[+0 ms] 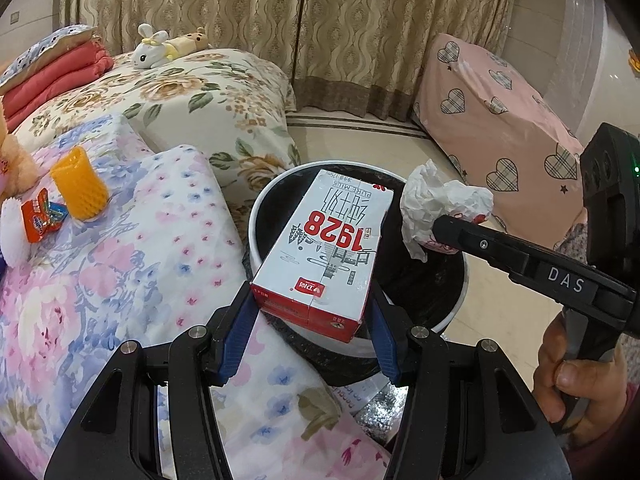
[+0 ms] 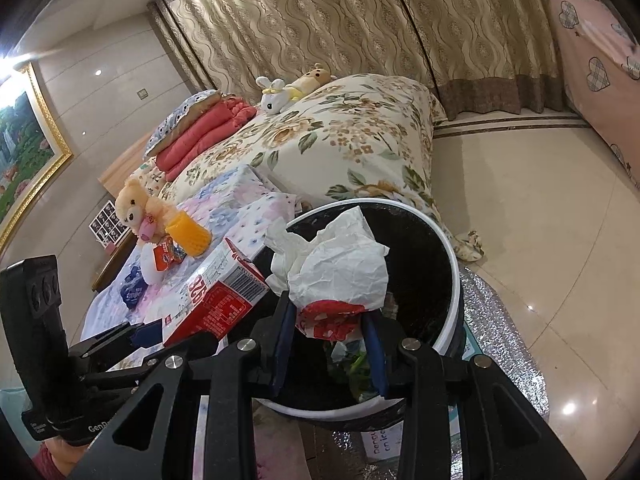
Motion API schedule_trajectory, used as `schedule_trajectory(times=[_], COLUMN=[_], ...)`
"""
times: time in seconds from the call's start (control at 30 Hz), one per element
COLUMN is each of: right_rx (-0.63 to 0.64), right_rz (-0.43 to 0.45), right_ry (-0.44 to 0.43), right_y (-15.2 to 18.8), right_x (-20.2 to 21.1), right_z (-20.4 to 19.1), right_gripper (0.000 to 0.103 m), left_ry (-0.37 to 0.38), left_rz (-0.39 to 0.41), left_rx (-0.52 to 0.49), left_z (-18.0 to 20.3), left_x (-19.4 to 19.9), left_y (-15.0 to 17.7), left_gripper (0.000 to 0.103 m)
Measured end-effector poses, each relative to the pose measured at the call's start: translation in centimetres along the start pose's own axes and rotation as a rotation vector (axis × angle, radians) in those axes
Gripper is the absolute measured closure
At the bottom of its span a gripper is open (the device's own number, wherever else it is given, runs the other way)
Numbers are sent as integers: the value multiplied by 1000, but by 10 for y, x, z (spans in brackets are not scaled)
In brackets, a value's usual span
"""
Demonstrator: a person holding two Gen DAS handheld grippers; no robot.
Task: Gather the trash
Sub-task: 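Carry the box and tissue over the bin and open both tools to release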
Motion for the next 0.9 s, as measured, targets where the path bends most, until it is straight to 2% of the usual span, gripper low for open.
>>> schedule_trajectory(times=[0.9], right_rx=[2], right_rz=[-42], right_ry=[48], right_y=[-6], right_x=[-20], right_z=[16], right_gripper=[67], left_ry=[24], left_rz=[-44], left_rx=[4], left_z=[5], left_x=[-24], left_y=[-6], left_gripper=[50])
Point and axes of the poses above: each gripper's, at about its wrist camera, not at the fingertips, and x roughly against the way its jaws point, z to its right, y to its underside, the point moved 10 cm from there along -x, roughly the way its jaws point, and after that the axes turned 8 degrees about y, right-handed, at the moved point
